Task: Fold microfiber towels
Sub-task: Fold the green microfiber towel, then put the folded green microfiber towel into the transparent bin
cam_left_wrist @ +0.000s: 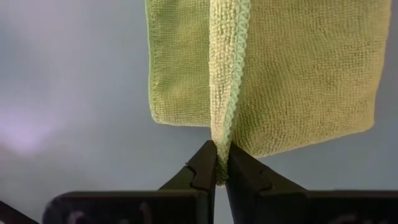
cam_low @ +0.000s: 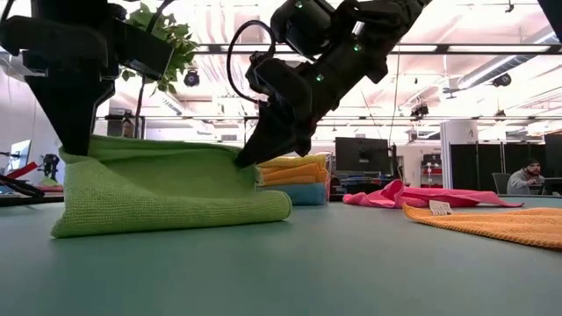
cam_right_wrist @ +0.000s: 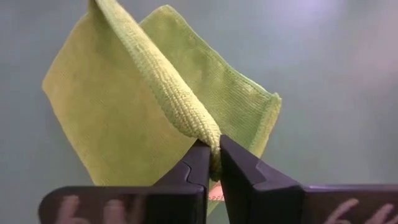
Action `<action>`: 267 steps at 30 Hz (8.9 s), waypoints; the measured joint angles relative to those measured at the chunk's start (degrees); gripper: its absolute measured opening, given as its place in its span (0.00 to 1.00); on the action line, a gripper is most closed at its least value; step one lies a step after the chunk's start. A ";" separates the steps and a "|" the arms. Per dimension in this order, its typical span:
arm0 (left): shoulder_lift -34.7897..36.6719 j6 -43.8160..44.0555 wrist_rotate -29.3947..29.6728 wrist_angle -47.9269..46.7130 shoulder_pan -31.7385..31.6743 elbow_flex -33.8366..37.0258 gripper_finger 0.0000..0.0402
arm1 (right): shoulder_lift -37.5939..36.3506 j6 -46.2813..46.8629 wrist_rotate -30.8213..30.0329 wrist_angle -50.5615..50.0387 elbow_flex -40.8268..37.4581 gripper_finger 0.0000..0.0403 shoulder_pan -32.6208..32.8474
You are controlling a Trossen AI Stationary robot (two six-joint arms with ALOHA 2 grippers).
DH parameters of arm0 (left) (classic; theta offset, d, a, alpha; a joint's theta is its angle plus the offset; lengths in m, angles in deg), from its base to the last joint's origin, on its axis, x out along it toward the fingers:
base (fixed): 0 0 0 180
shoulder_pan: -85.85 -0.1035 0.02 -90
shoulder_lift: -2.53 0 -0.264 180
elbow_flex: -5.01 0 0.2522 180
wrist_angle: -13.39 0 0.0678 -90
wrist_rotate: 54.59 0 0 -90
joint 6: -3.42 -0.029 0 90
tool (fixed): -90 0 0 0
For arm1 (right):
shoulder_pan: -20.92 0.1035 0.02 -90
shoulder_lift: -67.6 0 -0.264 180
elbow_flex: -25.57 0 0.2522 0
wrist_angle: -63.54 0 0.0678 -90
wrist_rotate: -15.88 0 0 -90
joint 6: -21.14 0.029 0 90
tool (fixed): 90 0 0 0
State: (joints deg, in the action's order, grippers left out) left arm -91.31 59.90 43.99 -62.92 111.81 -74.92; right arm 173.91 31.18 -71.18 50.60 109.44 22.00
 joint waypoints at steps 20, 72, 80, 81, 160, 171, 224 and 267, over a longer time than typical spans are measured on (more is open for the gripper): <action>0.11 -0.30 -2.05 -23.48 -2.39 -3.03 0.40 | -10.39 -3.89 0.03 -11.59 -0.04 0.36 -5.10; -15.23 -5.85 8.45 12.31 8.44 -4.63 0.41 | 0.74 -37.27 6.04 -10.23 0.52 0.37 4.55; -14.86 -5.85 8.54 12.72 7.73 -2.44 0.41 | 0.79 -37.11 6.51 -5.06 0.81 0.37 4.68; -14.80 -5.85 8.37 13.00 7.45 -2.14 0.40 | 0.79 -37.11 6.54 -4.60 0.81 0.37 4.68; -5.27 -25.80 8.60 11.70 -5.20 -12.43 0.04 | -3.61 -21.01 -4.84 -42.22 17.40 0.02 4.79; -3.41 -37.80 16.28 2.12 -10.85 -22.83 0.04 | -10.77 -18.01 -9.64 -45.47 19.54 0.02 2.57; -9.95 -96.20 12.21 29.91 -55.35 -30.82 0.04 | -6.21 -31.09 -13.46 -28.15 29.00 0.02 -36.54; -11.13 -85.28 -2.19 7.00 -55.65 -26.05 0.11 | 1.79 -20.09 9.10 -44.65 26.16 0.14 -32.59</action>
State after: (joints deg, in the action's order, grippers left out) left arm -102.44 -25.39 41.80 -55.92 56.16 -100.97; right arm 175.70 11.09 -62.08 5.95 135.60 -10.59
